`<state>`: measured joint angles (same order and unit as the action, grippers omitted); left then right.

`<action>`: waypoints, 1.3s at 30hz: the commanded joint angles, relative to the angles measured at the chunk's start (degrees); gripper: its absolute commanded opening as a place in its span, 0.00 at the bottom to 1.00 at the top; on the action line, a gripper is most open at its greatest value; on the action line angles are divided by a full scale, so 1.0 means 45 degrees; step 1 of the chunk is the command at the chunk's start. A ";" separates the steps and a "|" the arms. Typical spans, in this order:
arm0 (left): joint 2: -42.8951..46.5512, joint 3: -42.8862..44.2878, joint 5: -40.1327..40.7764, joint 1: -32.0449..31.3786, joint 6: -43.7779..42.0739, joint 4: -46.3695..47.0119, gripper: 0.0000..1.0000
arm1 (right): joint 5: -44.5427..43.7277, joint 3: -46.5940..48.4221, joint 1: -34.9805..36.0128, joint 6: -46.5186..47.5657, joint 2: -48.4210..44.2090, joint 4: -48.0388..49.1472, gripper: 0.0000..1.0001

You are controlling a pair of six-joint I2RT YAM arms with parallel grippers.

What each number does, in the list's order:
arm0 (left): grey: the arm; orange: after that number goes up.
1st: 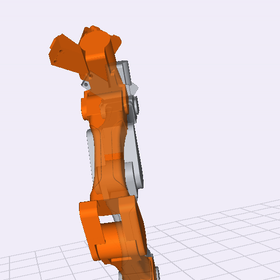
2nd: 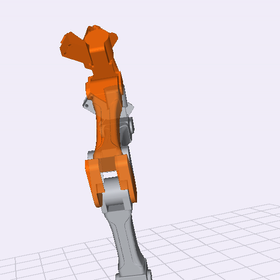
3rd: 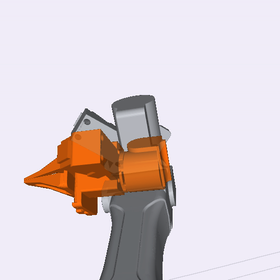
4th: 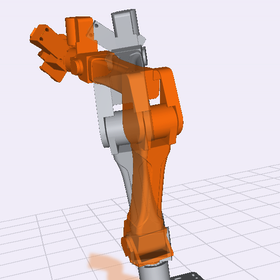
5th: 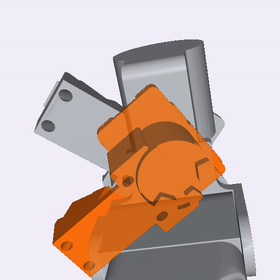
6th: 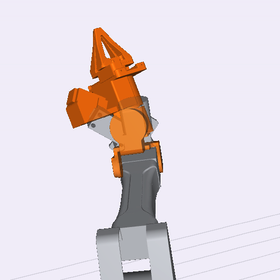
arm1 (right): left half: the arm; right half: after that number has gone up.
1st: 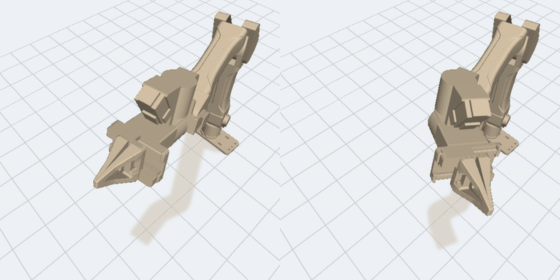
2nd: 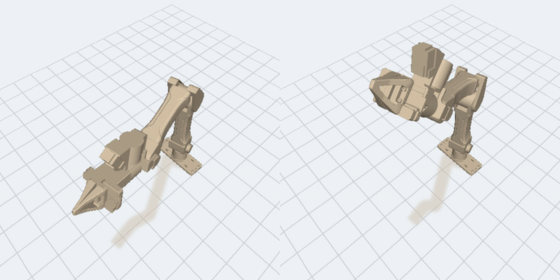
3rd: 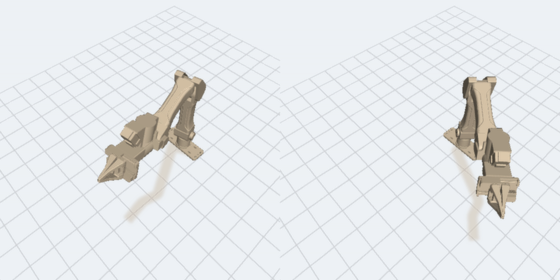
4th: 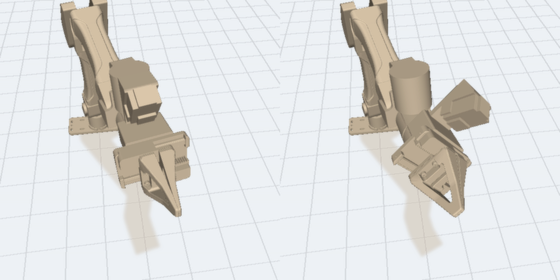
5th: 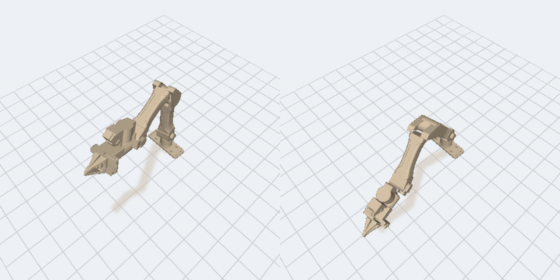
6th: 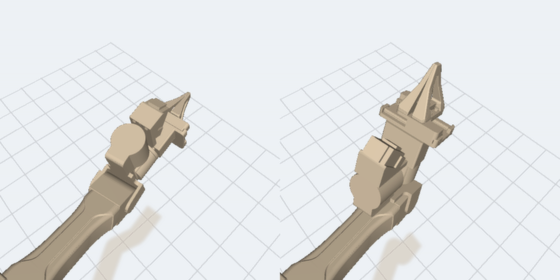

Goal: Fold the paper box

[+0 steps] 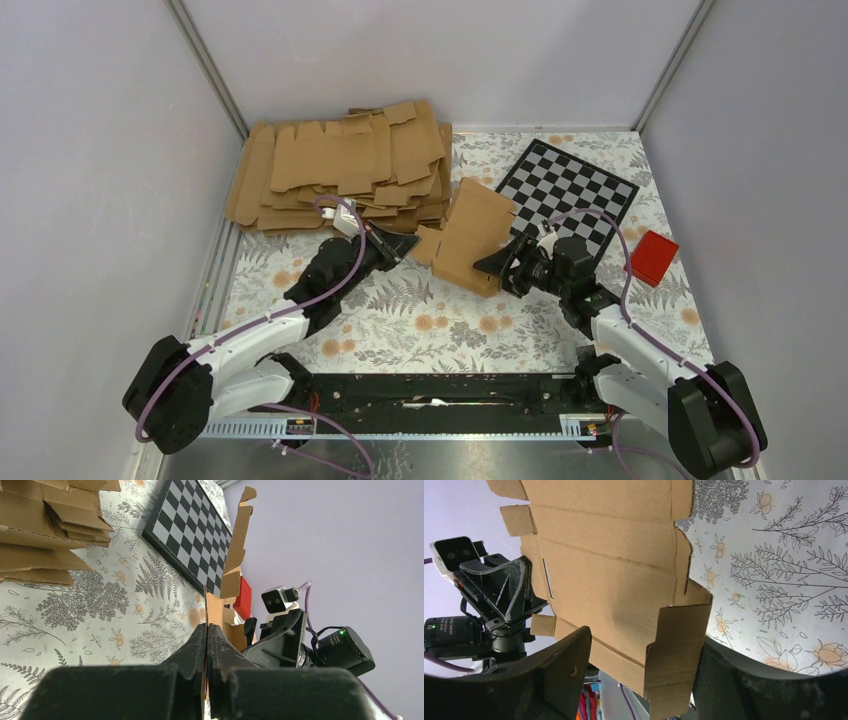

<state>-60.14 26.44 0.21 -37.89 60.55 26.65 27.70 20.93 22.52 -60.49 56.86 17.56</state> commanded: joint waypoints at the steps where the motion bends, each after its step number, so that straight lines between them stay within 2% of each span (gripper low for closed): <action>1: -0.0063 0.0498 0.0473 -0.0180 -0.0415 0.0640 0.00 | -0.0200 0.0505 0.0131 -0.0086 -0.0241 0.0349 0.71; 6: -0.0193 0.0749 0.0447 -0.0247 -0.0572 0.0116 0.00 | -0.1471 0.0640 0.0141 0.0785 -0.1084 -0.1002 0.59; 12: -0.0074 0.0671 0.0579 -0.0366 -0.0632 0.0020 0.00 | -0.2609 0.0958 0.0131 0.1822 -0.1821 -0.2758 0.58; 13: -0.0015 0.0642 0.0640 -0.0384 -0.0638 0.0005 0.00 | -0.2742 0.1031 0.0131 0.1967 -0.1882 -0.3015 0.55; 16: 0.0145 0.0581 0.0742 -0.0400 -0.0662 -0.0061 0.00 | -0.2792 0.1090 0.0136 0.2298 -0.1886 -0.3351 0.35; 17: 0.0193 0.0572 0.0768 -0.0407 -0.0673 -0.0090 0.00 | -0.2718 0.1082 0.0132 0.2315 -0.1844 -0.3367 0.33; 24: 0.0523 0.0459 0.1074 -0.0427 -0.0811 -0.0418 0.00 | -0.2983 0.1288 0.0131 0.2639 -0.1720 -0.4142 0.37; 27: 0.0689 0.0434 0.1207 -0.0416 -0.0856 -0.0556 0.00 | -0.3204 0.1341 0.0132 0.2863 -0.1764 -0.4490 0.46; 31: 0.0945 0.0414 0.1327 -0.0428 -0.0980 -0.0677 0.00 | -0.3451 0.1538 0.0131 0.3222 -0.1730 -0.4880 0.50; 33: 0.1035 0.0397 0.1384 -0.0428 -0.1011 -0.0707 0.00 | -0.3489 0.1629 0.0134 0.3394 -0.1638 -0.5025 0.50; 35: 0.1067 0.0361 0.1416 -0.0428 -0.1036 -0.0727 0.00 | -0.3417 0.1675 0.0132 0.3497 -0.1506 -0.5049 0.42; 37: 0.1079 0.0355 0.1404 -0.0425 -0.1035 -0.0728 0.00 | -0.3285 0.1727 0.0131 0.3515 -0.1350 -0.5029 0.40; 38: 0.1079 0.0356 0.1400 -0.0427 -0.1044 -0.0728 0.01 | -0.3227 0.1762 0.0131 0.3502 -0.1257 -0.5035 0.44; 39: 0.1069 0.0356 0.1385 -0.0425 -0.1046 -0.0713 0.01 | -0.3178 0.1781 0.0136 0.3459 -0.1174 -0.5035 0.53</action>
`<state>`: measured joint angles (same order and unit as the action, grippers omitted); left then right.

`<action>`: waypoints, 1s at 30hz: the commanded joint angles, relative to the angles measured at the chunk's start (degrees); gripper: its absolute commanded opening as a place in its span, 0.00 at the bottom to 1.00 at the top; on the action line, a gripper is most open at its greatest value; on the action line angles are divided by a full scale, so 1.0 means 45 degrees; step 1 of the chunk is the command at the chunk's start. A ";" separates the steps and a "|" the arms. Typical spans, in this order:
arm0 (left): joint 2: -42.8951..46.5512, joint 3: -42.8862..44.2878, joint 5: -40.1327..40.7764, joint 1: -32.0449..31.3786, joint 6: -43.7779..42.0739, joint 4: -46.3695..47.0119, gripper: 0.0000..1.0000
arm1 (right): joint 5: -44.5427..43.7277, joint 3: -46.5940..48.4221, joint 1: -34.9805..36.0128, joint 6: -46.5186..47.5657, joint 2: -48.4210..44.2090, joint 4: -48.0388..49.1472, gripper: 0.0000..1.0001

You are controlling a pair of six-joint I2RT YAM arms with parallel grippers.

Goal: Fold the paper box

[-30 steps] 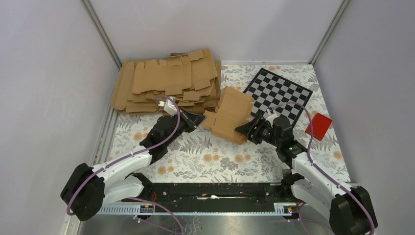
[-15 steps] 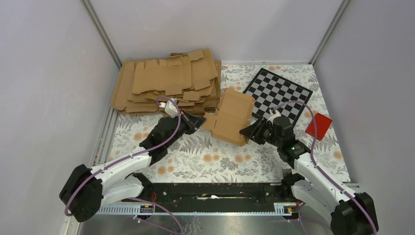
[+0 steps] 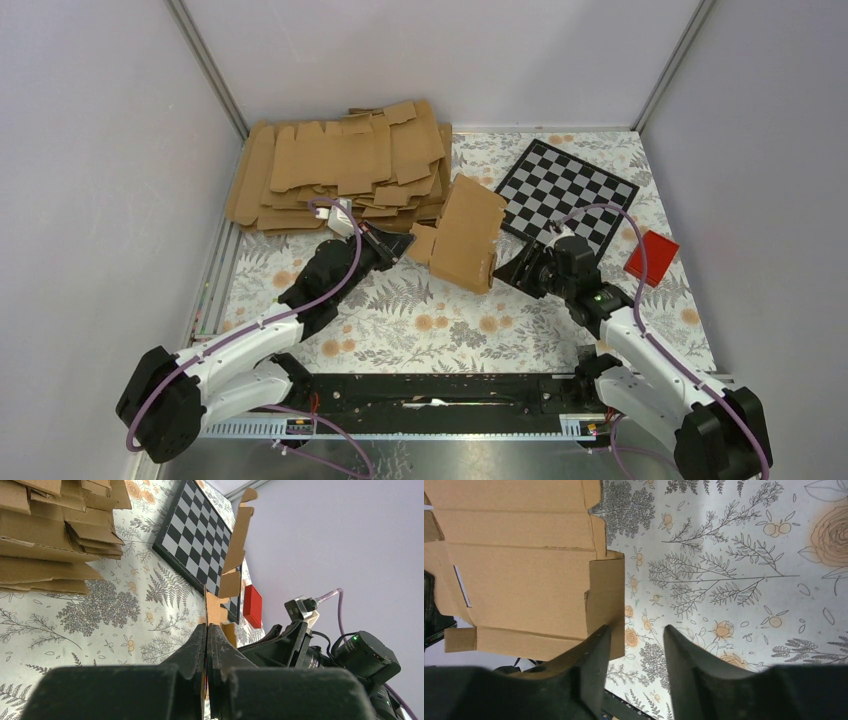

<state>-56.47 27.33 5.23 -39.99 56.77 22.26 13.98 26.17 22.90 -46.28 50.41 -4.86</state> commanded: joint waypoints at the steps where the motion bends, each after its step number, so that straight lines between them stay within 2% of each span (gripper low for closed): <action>1: 0.0225 0.0166 0.0248 0.0039 -0.0208 0.0267 0.01 | -0.0060 0.0659 0.0050 0.0236 0.0315 -0.0033 0.61; 4: 0.0141 0.0194 0.0142 0.0038 -0.0224 0.0314 0.01 | 0.0124 0.0740 0.0049 0.0207 0.0348 0.0139 0.83; 8: -0.0086 0.0196 -0.0026 0.0041 -0.0219 0.0412 0.01 | 0.0107 0.0822 0.0049 0.0325 0.0240 0.0241 0.87; 14: -0.0249 0.0158 -0.0185 0.0037 -0.0227 0.0661 0.01 | 0.0870 0.0740 0.0051 0.0170 0.0364 0.0949 0.85; 23: 0.0049 0.0099 -0.0092 0.0048 -0.0301 0.0626 0.01 | 0.0002 0.1269 0.0049 0.1024 0.1396 -0.0750 0.82; 27: 0.0262 0.0062 0.0015 0.0033 -0.0389 0.0414 0.02 | -0.0385 0.1424 0.0049 0.1165 0.1398 -0.1189 0.75; 30: 0.0458 -0.0044 0.0113 0.0045 -0.0412 0.0338 0.02 | -0.0603 0.1454 0.0049 0.1340 0.1157 -0.1350 0.64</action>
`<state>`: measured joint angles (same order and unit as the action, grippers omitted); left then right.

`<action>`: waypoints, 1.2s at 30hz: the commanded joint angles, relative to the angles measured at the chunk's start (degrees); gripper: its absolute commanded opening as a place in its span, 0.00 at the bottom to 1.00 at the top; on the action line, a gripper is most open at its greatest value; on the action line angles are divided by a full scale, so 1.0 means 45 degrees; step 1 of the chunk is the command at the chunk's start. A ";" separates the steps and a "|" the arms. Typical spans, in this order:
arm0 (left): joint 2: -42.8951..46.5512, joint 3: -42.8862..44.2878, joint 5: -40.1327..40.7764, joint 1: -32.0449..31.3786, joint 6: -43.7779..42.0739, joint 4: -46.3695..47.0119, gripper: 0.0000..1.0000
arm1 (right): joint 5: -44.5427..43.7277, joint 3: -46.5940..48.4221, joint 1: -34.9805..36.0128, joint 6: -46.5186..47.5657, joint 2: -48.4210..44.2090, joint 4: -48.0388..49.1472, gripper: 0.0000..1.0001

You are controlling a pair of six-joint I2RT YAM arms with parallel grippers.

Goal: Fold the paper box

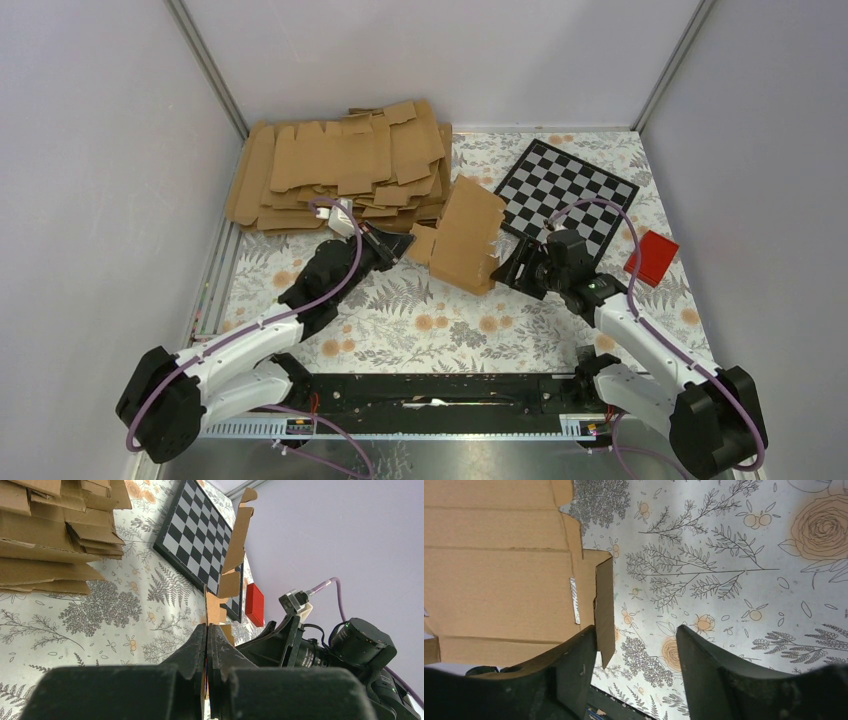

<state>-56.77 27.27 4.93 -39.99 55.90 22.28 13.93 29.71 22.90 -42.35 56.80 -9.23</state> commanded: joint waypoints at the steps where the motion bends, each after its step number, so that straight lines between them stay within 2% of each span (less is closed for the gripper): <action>1: 0.0608 -0.0069 0.0207 0.0037 -0.0215 0.0340 0.02 | -0.0601 0.0648 0.0049 0.0465 -0.0329 -0.0368 0.56; 4: 0.0776 -0.0158 0.0252 0.0038 -0.0234 0.0341 0.02 | -0.0618 0.0627 0.0050 0.0400 -0.0480 -0.0358 0.39; 6: 0.0817 -0.0165 0.0238 0.0040 -0.0235 0.0324 0.02 | -0.0530 0.0643 0.0049 0.0305 -0.0487 -0.0306 0.35; 16: 0.0807 -0.0141 0.0115 0.0038 -0.0224 0.0283 0.02 | 0.1005 0.0070 0.0049 -0.0781 -0.0124 0.1556 0.40; 24: 0.0940 -0.0141 0.0115 0.0038 -0.0225 0.0185 0.02 | 0.0860 -0.0070 0.0044 -0.0732 -0.0020 0.1598 0.29; 26: 0.0960 -0.0160 0.0106 0.0038 -0.0215 0.0185 0.03 | 0.0832 -0.0134 0.0051 -0.0708 -0.0007 0.1603 0.23; 31: 0.0909 -0.0151 0.0106 0.0033 -0.0225 0.0168 0.04 | 0.0955 -0.0110 0.0051 -0.0670 -0.0014 0.1588 0.00; 32: 0.0884 -0.0142 0.0031 0.0038 -0.0307 0.0149 0.09 | 0.0955 -0.0071 0.0049 -0.0575 -0.0044 0.1550 0.00; 34: 0.0827 0.0054 -0.0183 0.0039 -0.0864 -0.0137 0.26 | 0.0881 0.0120 0.0049 -0.0156 -0.0177 0.1292 0.00; 36: 0.0791 0.0534 -0.0099 0.0041 -0.1574 -0.1062 0.49 | 0.0521 0.0424 0.0049 0.0531 -0.0350 0.0786 0.00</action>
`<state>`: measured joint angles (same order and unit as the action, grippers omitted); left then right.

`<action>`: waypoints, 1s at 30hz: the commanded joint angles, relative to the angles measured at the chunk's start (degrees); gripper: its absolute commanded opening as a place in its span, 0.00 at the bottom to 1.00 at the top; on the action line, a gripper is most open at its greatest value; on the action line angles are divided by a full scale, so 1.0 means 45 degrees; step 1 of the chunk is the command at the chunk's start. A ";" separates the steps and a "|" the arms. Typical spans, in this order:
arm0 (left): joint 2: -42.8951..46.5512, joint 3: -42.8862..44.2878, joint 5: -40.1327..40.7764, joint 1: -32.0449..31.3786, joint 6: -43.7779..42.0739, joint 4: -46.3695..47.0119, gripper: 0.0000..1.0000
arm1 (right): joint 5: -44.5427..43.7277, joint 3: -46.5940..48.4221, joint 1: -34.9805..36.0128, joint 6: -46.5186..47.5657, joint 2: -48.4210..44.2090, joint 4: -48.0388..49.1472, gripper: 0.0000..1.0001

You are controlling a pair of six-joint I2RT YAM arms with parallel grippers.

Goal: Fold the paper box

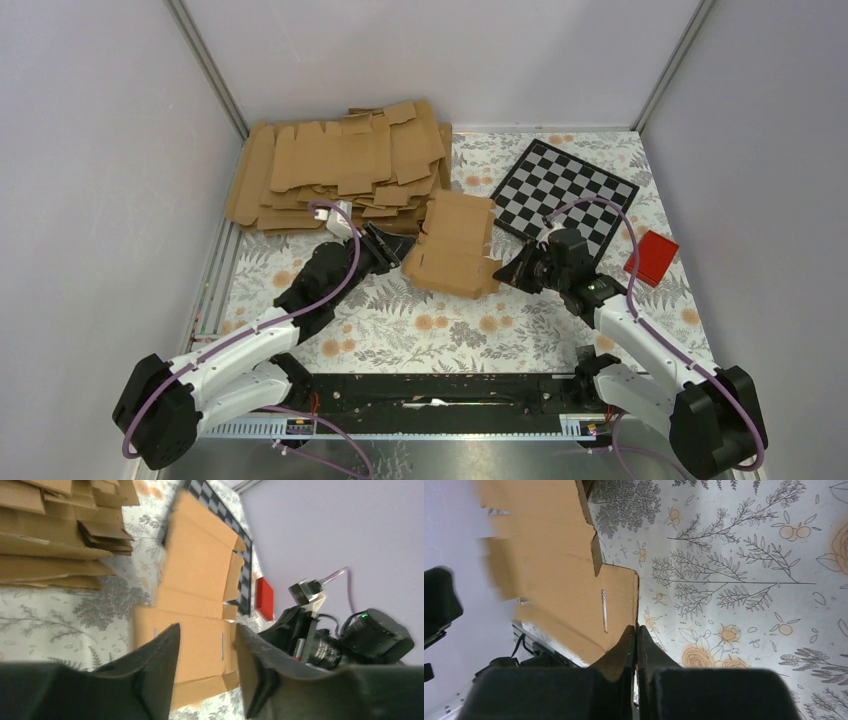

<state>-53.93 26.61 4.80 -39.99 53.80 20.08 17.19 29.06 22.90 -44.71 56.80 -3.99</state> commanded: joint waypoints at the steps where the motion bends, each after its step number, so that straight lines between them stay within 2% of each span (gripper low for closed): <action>1: 0.0145 0.0894 0.0011 0.0039 -0.1427 -0.1075 0.61 | -0.0350 0.0703 0.0054 0.1496 -0.0455 -0.0585 0.00; 4: -0.0036 0.1421 0.0199 0.0053 -0.2337 -0.2188 0.92 | -0.0142 0.1050 0.0049 0.2918 -0.0636 -0.1004 0.00; 5: -0.0157 0.1502 0.0261 0.0092 -0.2487 -0.2385 0.98 | 0.0080 0.1119 0.0049 0.3447 -0.0674 -0.1054 0.00; 10: -0.1279 0.1872 -0.0927 0.0885 -0.3165 -0.2676 0.99 | 0.0485 0.1417 0.0049 0.4590 -0.0555 -0.1590 0.00; 14: -0.2111 0.1933 -0.2000 0.1432 -0.3571 -0.2178 0.99 | 0.1790 0.2205 0.0049 0.5684 0.0304 -0.2667 0.00; 17: -0.2060 0.1563 -0.2519 0.1474 -0.4189 -0.0794 0.99 | 0.2699 0.2904 0.0051 0.6256 0.1052 -0.3736 0.00; 20: -0.1970 0.1179 -0.3779 0.1464 -0.5319 0.1087 0.99 | 0.3403 0.3435 0.0049 0.6839 0.1589 -0.4722 0.00; 22: -0.2239 0.1207 -0.4605 0.1469 -0.6547 0.1720 0.99 | 0.3558 0.3611 0.0049 0.6820 0.1754 -0.4892 0.00; 24: -0.2737 0.1415 -0.4587 0.1492 -0.7165 0.1740 0.99 | 0.3797 0.3673 0.0049 0.6716 0.1854 -0.4848 0.00; 27: -0.3731 0.1771 -0.4569 0.1593 -0.7672 0.1822 0.99 | 0.3855 0.3849 0.0050 0.6655 0.2091 -0.5021 0.00; 30: -0.5132 0.2591 -0.5921 0.2037 -0.7675 0.1564 0.96 | 0.3875 0.3837 0.0071 0.6604 0.2137 -0.5055 0.00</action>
<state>-70.78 33.10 -14.57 -32.88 23.44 24.21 31.27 44.27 22.90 -16.19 65.91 -24.14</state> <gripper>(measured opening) 0.978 0.020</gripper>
